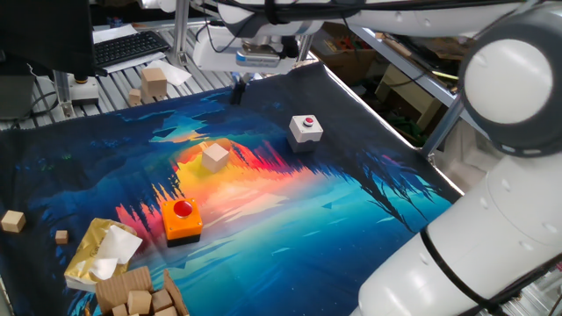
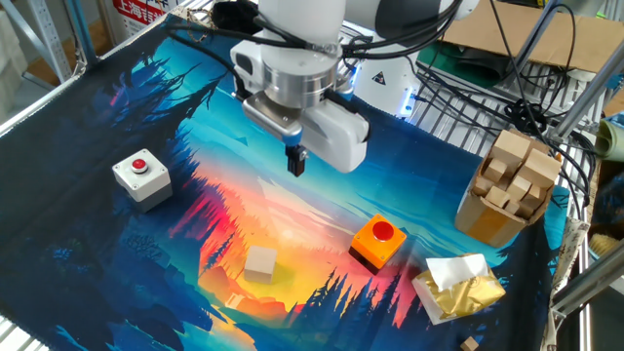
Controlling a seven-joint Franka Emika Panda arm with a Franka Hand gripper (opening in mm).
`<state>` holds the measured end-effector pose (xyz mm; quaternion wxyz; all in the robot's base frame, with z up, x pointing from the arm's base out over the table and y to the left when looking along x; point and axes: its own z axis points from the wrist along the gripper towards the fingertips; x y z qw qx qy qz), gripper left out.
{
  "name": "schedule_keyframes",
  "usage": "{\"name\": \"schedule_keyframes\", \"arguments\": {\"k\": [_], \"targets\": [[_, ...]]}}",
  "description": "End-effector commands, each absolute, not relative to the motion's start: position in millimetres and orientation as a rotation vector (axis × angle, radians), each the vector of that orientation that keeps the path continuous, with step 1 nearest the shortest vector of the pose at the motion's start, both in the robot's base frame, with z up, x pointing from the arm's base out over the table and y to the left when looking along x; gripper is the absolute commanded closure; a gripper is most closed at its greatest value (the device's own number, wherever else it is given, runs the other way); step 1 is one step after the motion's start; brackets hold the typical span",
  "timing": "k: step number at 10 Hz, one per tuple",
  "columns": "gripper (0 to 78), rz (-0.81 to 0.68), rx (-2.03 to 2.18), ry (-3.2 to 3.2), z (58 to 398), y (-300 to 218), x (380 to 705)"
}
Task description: Pick up one small block
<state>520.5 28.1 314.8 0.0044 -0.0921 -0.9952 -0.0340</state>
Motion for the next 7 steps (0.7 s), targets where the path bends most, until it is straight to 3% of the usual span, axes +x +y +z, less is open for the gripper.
{"name": "schedule_keyframes", "arguments": {"k": [1, 7], "targets": [[77.6, -0.102, -0.291, -3.107, 318.6, 36.8, 535.9], [77.6, -0.071, -0.294, -3.110, 316.3, 46.0, 548.8]]}}
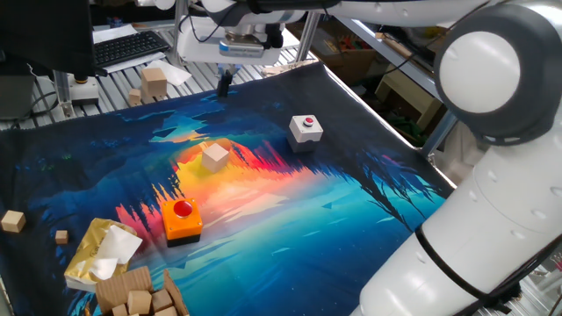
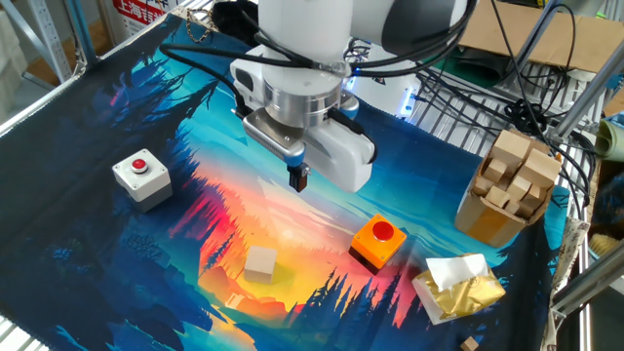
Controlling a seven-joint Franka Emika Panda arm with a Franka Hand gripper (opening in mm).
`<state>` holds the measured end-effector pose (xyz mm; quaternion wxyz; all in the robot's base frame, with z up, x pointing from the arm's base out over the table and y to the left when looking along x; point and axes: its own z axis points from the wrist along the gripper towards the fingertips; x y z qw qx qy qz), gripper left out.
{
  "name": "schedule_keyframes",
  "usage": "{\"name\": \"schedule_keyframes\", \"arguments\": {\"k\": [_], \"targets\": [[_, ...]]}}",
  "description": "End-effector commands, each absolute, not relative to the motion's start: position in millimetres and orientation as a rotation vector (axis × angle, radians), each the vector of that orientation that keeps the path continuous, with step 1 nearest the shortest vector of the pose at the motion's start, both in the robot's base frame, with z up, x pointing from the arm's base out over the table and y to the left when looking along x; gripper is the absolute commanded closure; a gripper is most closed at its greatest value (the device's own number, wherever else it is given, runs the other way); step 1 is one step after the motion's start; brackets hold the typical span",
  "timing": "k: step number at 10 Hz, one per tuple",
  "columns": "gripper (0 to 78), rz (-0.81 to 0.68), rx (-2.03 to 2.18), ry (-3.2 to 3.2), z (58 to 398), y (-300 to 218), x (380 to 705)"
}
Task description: Pick up one small block
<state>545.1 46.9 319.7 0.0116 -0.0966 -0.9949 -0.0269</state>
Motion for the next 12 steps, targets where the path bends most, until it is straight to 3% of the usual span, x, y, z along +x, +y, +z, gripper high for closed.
{"name": "schedule_keyframes", "arguments": {"k": [1, 12], "targets": [[77.6, -0.067, -0.293, -3.111, 313.4, 45.4, 551.5], [77.6, -0.069, -0.308, -3.111, 310.5, 45.3, 555.8]]}}
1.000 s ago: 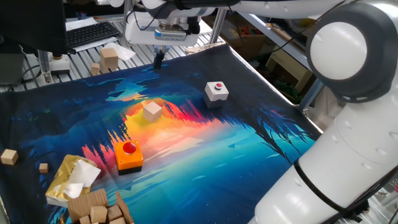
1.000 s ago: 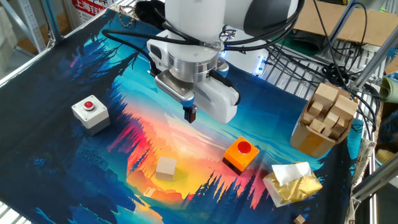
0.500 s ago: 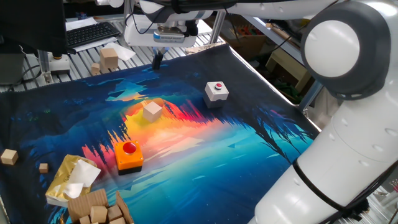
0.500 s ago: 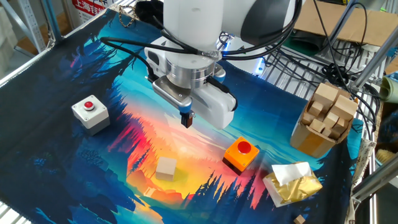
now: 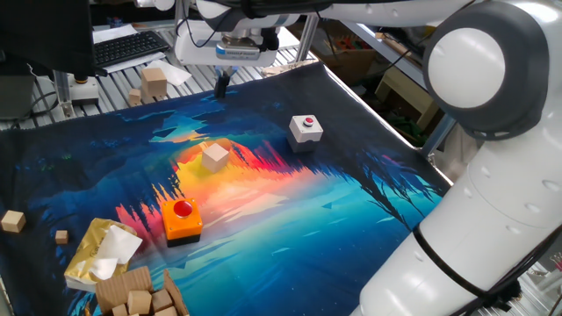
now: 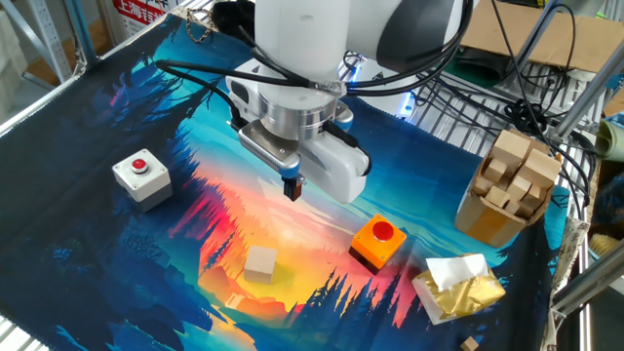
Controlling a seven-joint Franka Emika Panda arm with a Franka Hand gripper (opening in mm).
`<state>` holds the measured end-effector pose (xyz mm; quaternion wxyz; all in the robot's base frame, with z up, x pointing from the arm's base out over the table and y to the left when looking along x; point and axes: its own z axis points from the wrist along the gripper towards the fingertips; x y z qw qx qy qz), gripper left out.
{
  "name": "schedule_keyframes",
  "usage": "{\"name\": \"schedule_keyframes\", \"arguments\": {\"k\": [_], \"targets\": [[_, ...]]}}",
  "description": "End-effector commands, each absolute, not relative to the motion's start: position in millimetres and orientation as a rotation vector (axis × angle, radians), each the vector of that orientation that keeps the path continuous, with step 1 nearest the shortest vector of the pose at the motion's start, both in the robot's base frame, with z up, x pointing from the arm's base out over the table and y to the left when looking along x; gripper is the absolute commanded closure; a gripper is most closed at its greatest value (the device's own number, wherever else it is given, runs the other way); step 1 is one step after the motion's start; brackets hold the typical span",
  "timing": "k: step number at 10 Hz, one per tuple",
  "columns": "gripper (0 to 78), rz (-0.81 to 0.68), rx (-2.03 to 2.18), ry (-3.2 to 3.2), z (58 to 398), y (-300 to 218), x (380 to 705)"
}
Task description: Pick up one small block
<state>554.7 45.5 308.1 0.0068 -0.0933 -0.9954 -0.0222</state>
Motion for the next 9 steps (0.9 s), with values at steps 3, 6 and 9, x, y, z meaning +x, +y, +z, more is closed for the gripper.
{"name": "schedule_keyframes", "arguments": {"k": [3, 6, 9], "targets": [[77.6, -0.081, -0.331, -3.092, 310.5, 45.3, 555.8], [77.6, -0.091, -0.339, -3.079, 310.5, 45.3, 555.8], [77.6, -0.081, -0.316, -3.065, 310.5, 45.3, 555.8]]}}
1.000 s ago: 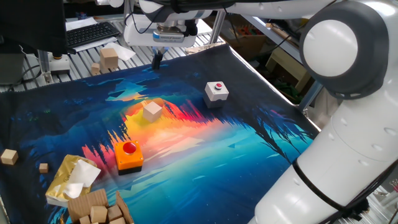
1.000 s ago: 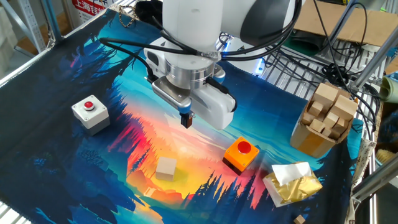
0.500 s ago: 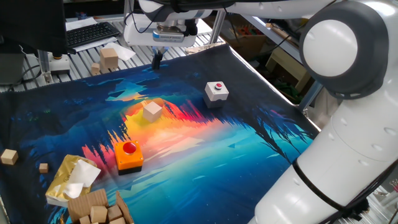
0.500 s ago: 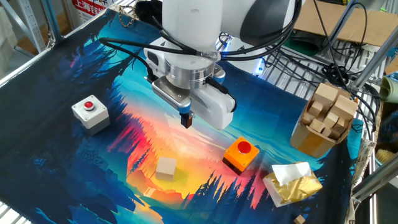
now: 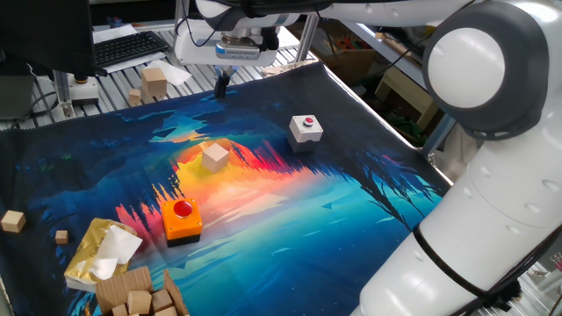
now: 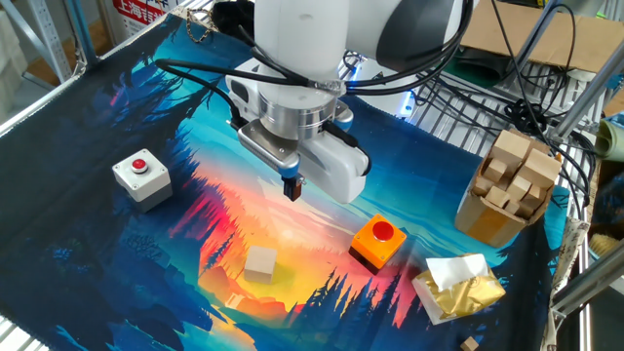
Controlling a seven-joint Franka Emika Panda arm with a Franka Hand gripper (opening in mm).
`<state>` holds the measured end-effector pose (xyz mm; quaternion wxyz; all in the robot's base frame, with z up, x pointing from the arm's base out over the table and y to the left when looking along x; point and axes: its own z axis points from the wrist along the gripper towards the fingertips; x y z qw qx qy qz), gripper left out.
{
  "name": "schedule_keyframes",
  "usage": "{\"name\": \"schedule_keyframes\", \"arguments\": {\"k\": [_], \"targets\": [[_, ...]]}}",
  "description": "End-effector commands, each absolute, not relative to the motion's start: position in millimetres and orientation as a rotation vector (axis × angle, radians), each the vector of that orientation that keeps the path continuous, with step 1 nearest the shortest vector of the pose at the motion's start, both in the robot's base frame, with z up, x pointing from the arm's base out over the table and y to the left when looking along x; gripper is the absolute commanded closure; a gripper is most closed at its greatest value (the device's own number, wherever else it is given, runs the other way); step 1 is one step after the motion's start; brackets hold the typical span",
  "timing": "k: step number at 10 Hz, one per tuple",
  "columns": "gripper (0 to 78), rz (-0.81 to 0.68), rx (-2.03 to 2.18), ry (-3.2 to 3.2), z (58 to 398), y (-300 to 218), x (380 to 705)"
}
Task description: Pick up one small block
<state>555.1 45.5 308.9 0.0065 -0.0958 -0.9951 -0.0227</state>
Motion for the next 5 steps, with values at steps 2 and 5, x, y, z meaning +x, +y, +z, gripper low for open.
{"name": "schedule_keyframes", "arguments": {"k": [2, 5], "targets": [[77.6, -0.029, -0.295, -3.044, 310.2, 45.4, 555.9], [77.6, 0.053, -0.266, -3.041, 304.8, 45.6, 558.7]]}}
